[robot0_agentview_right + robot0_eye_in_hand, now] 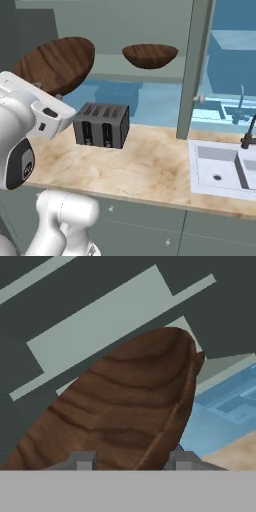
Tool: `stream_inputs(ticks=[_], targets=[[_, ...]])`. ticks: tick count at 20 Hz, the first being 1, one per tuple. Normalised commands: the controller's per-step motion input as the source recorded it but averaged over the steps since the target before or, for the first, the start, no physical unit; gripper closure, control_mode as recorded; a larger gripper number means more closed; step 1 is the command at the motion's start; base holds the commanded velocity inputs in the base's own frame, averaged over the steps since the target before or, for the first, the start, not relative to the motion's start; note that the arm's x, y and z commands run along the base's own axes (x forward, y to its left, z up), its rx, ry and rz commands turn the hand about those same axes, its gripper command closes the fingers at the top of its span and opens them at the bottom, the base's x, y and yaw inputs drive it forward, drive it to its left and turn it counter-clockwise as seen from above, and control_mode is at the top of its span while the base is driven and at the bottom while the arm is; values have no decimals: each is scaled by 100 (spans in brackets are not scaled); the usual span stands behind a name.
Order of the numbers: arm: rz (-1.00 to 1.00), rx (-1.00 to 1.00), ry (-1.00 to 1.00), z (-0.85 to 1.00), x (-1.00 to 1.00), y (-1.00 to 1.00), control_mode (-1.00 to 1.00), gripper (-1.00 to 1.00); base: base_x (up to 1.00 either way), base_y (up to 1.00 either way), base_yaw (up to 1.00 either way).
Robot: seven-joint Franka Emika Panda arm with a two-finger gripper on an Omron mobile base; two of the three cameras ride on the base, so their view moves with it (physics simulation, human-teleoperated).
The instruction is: Pick up the bowls from the cabinet and place each bowl in front of a stool on the dining counter.
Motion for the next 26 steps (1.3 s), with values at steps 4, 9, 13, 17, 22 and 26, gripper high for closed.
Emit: stream_inputs(ticks=[4, 9, 13, 17, 22, 26], targets=[[0, 0, 0, 0, 0, 0, 100, 100, -61, -5, -1], [0, 0, 0, 0, 0, 0, 100, 100, -96, -8, -12], [0, 0, 0, 0, 0, 0, 100, 100, -100, -25, -21], [0, 0, 0, 0, 0, 0, 100, 100, -86, -51, -34], [0, 0, 0, 0, 0, 0, 100, 100, -63, -54, -43], [0, 0, 0, 0, 0, 0, 100, 100, -38, -47, -53]])
